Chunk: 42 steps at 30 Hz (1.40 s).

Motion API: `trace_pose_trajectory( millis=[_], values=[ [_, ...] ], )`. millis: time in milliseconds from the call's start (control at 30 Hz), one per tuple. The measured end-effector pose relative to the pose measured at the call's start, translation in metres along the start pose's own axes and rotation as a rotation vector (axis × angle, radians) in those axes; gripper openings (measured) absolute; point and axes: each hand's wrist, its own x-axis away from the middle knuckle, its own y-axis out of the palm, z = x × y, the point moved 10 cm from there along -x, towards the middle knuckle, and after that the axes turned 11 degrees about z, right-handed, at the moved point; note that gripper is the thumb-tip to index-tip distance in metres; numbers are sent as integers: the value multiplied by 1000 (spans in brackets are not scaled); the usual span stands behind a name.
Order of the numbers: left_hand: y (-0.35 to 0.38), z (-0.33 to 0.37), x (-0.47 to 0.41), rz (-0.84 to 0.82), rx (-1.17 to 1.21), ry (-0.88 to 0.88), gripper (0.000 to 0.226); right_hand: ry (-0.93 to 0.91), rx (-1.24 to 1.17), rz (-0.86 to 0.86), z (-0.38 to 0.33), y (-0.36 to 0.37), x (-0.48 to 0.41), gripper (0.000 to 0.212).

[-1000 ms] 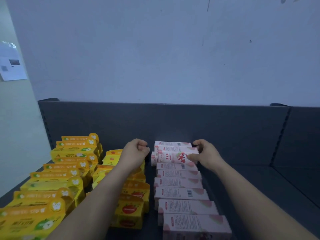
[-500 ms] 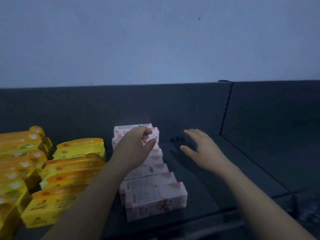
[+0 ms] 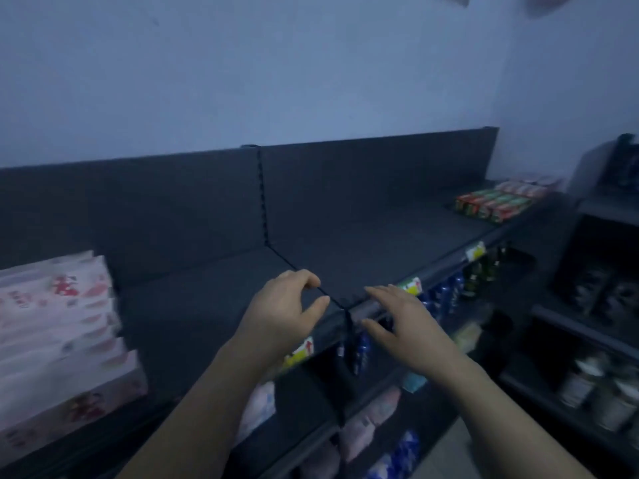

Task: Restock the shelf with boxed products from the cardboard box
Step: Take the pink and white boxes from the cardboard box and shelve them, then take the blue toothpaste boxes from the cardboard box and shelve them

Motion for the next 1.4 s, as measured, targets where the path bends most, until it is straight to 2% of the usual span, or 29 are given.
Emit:
trace_pose_trajectory(
  millis=[300,467,633,700,800,933,1100,1400],
  values=[
    [222,175,31,-320,128,142,27,391,149,-24,220,-89,143,55],
    [323,251,66,-483,198,211,27,615,209,17,314,-125,225,55],
    [413,310,95,-662,225,298,26,864,203,58,387,-147,298,38],
    [448,330,105,-730,229,328,26,960,199,28,414,-146,326,39],
    [501,358,116,-829,245,371,24,1088,175,36,451,-149,358,57],
    [561,388,120,-924,232,432,21,1295,179,75,496,-162,393,45],
    [637,417,118,-1051,207,465,17,1525,122,141,550,-168,430,52],
    [742,434,150,-1255,144,472,11,1789,-4,346,606,-137,493,44]
  ],
)
